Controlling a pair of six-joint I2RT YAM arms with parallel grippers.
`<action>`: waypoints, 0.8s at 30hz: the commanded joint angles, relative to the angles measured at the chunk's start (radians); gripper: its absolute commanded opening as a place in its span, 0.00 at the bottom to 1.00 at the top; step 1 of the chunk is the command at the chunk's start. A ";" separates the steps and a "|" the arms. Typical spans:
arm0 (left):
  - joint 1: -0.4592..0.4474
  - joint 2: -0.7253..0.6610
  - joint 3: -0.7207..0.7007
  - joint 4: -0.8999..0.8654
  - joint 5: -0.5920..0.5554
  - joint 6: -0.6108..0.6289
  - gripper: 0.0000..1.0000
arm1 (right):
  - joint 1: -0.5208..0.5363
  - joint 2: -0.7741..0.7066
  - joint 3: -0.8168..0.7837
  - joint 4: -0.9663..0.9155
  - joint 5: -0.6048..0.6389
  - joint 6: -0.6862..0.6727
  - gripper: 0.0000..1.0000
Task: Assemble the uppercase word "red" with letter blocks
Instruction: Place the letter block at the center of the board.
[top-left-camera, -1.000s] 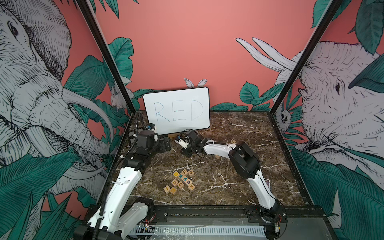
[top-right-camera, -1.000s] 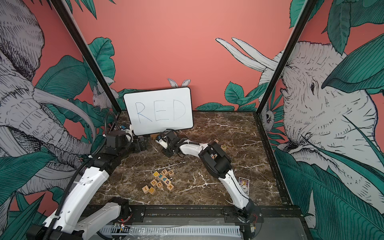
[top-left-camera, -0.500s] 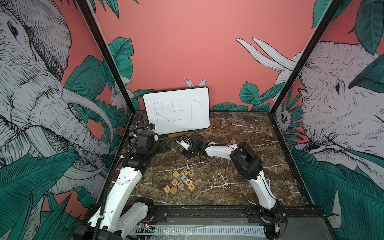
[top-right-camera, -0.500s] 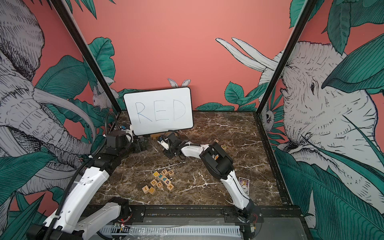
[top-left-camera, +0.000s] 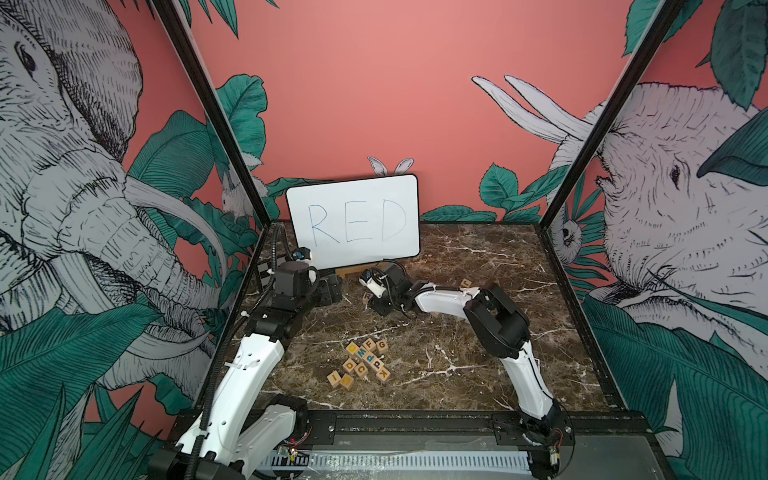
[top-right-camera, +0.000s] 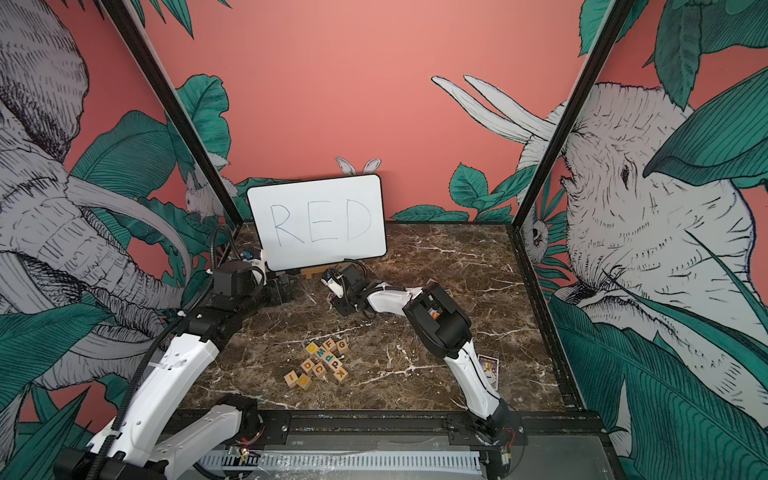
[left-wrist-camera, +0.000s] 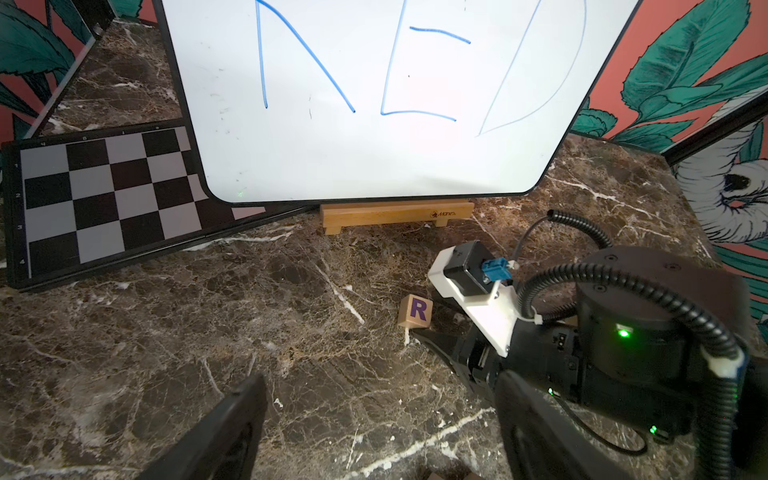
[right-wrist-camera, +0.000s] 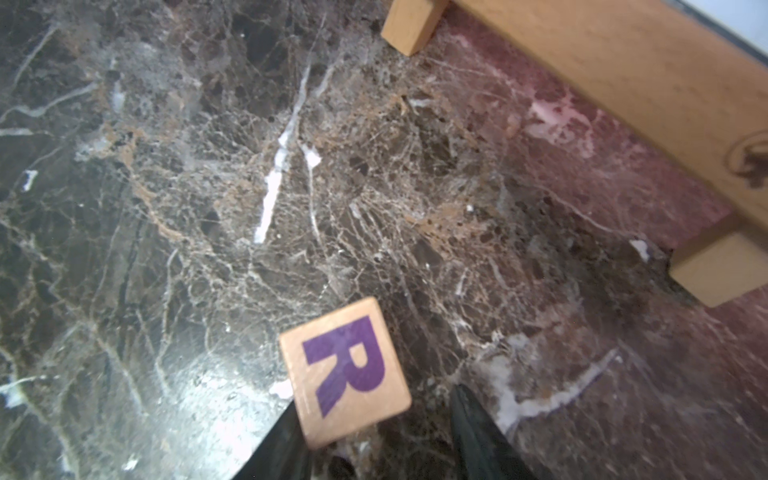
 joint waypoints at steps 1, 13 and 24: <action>0.008 -0.008 -0.013 0.018 0.006 -0.010 0.88 | -0.011 -0.042 -0.021 0.019 0.007 0.013 0.51; 0.008 -0.008 -0.016 0.024 0.015 -0.011 0.88 | -0.017 -0.053 -0.038 0.028 0.020 0.019 0.49; 0.008 -0.011 -0.017 0.027 0.022 -0.011 0.88 | -0.017 -0.046 -0.026 0.025 0.024 0.025 0.45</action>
